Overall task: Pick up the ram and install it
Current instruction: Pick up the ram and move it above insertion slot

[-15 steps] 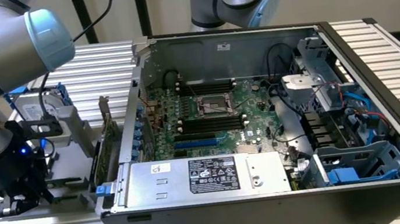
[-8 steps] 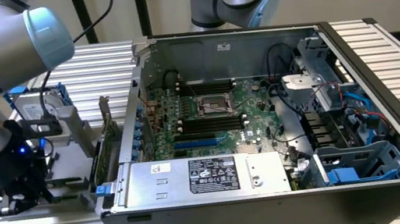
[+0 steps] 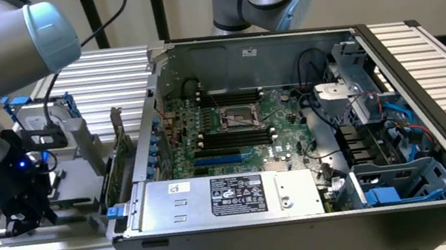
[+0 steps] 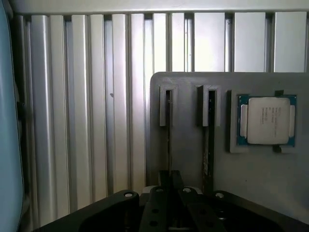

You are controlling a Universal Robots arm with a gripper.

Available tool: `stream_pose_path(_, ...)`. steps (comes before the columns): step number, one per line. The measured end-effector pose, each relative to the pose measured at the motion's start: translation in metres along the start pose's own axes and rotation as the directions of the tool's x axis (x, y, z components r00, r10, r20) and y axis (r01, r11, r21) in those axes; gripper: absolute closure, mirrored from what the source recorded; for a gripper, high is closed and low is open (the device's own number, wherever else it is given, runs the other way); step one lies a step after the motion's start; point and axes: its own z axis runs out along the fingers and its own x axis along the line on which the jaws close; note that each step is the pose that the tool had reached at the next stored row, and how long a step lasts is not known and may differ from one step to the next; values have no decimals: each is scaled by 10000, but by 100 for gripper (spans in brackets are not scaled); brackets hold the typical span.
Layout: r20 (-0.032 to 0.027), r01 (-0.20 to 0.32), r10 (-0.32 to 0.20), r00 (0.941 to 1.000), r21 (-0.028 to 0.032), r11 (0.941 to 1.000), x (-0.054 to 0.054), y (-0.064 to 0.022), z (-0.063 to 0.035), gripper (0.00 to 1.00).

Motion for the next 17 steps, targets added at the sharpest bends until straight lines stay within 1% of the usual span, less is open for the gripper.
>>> stream_pose_path(3,1,-10,10,10000,0,10000,-4,0,-62,87)
stream_pose_path(6,2,-13,13,10000,1,10000,-8,1,-153,87)
stream_pose_path(14,0,-15,15,10000,0,10000,-7,0,-515,87)
stream_pose_path(17,1,-13,13,10000,1,10000,-5,-16,-650,87)
